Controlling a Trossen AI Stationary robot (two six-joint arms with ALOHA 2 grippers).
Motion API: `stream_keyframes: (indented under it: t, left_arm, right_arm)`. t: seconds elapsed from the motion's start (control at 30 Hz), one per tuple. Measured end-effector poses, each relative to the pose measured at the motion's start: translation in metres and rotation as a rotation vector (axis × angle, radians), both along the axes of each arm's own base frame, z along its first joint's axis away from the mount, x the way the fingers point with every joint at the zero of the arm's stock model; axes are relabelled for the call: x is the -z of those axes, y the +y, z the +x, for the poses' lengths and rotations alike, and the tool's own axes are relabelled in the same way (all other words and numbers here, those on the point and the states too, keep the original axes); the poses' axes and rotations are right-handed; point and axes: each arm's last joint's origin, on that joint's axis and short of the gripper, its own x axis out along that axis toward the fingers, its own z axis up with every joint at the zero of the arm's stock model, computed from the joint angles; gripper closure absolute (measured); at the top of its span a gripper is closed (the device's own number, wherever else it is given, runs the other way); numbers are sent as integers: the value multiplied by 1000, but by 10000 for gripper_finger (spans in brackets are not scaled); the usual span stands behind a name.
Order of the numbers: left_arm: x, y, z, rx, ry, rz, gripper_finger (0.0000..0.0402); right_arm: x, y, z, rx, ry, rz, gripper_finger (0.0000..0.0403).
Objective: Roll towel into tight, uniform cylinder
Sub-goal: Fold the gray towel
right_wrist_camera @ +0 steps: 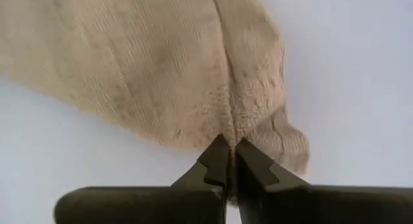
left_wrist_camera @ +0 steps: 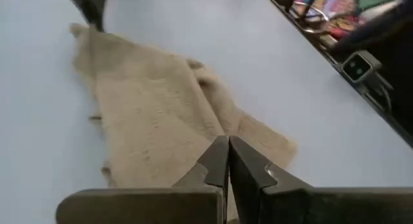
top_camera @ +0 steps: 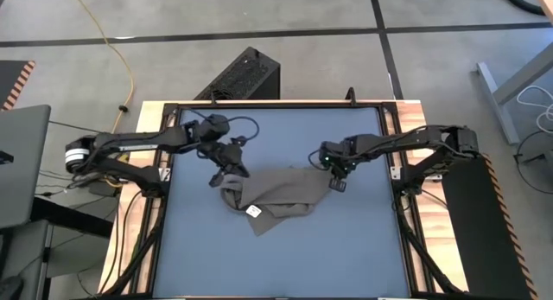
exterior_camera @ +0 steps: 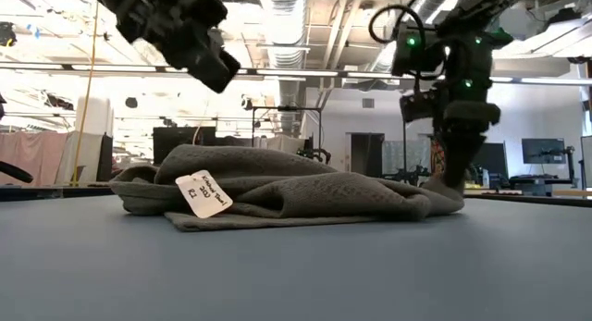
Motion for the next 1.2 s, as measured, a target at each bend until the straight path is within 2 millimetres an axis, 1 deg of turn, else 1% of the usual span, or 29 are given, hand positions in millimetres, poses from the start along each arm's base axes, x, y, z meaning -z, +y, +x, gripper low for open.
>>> stream_keyframes:
  t: [0.07,0.17,0.27,0.37,0.5,0.6,0.67,0.83,1.0,1.2]
  left_arm:
    - [-2,1,-4,-103,47,-10,401]
    - [7,1,-7,-275,188,-78,399]
    - [23,-2,-9,-372,367,-153,386]
    - [40,-6,-6,-412,457,-239,362]
    - [54,-9,-4,-421,473,-383,315]
    - [55,-8,0,-486,412,-473,275]
    - [58,-7,-1,-540,420,-523,249]
    - [63,-6,-4,-641,449,-530,194]
    - [65,-6,-3,-676,454,-524,166]
    - [84,-8,8,-689,522,-563,163]
  right_arm:
    - [-3,0,2,-5,-14,-3,377]
    - [-4,0,3,-4,-22,-4,383]
    - [-4,0,3,-4,-22,-4,377]
    - [-4,0,3,-4,-23,-5,369]
    - [-4,0,3,-4,-25,-5,371]
    - [-4,0,3,-4,-25,-5,376]
    - [-4,0,3,-4,-25,-5,376]
    - [-4,0,3,-4,-26,-5,372]
    - [-4,0,3,-2,-27,-4,374]
    - [-4,0,4,4,-32,-3,371]
